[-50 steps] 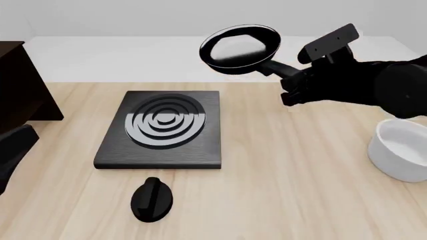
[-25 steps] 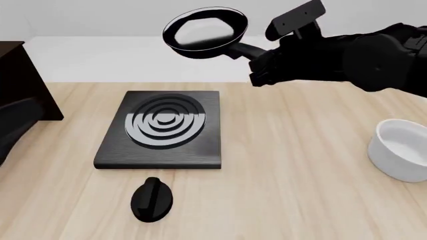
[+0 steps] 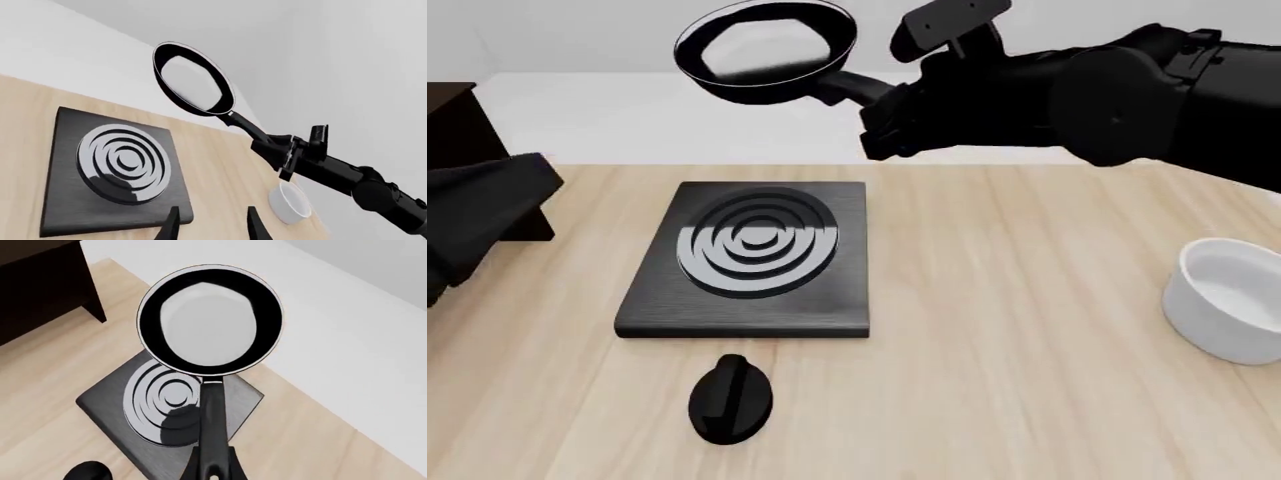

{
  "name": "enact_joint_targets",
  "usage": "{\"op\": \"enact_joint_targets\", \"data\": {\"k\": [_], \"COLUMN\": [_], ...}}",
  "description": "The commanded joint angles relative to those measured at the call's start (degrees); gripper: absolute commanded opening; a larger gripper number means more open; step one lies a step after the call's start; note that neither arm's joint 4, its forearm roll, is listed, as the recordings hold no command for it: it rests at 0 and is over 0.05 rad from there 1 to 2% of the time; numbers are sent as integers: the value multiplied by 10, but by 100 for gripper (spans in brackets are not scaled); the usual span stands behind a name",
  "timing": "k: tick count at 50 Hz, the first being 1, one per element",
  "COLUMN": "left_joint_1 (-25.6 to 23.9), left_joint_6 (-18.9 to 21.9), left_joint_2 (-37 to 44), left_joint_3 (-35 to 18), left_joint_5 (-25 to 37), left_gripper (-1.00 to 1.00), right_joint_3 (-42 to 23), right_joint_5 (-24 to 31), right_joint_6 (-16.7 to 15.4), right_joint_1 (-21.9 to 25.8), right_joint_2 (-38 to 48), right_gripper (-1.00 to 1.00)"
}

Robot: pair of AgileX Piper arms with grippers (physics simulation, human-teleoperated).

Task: Put the frying pan on the cabinet shelf.

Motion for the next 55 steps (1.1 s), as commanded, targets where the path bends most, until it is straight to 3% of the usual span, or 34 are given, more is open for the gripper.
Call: {"op": "enact_joint_targets", "data": {"k": [1, 20, 30, 42, 45, 55], "left_joint_1": [-19, -35, -44, -25, 4, 5], "left_joint_6": [-40, -94, -94, -102, -109, -124], "left_joint_2": [40, 59, 92, 133, 151, 175], "left_joint_3": [-5, -14, -47, -66, -58, -36], "left_joint_5": [-44, -76, -87, -115, -129, -168], "left_gripper": [100, 100, 100, 100, 100, 100], "right_joint_3": [-42, -88, -67, -52, -51, -39], "right_joint_5": [-8, -15, -34, -42, -42, -47], "right_joint_6": [30, 44, 51, 58, 59, 62], "right_joint_1": [37, 84, 94, 95, 98, 112], "right_joint_2": [4, 35, 33, 19, 14, 5], "right_gripper": [-100, -100, -100, -100, -100, -100]}}
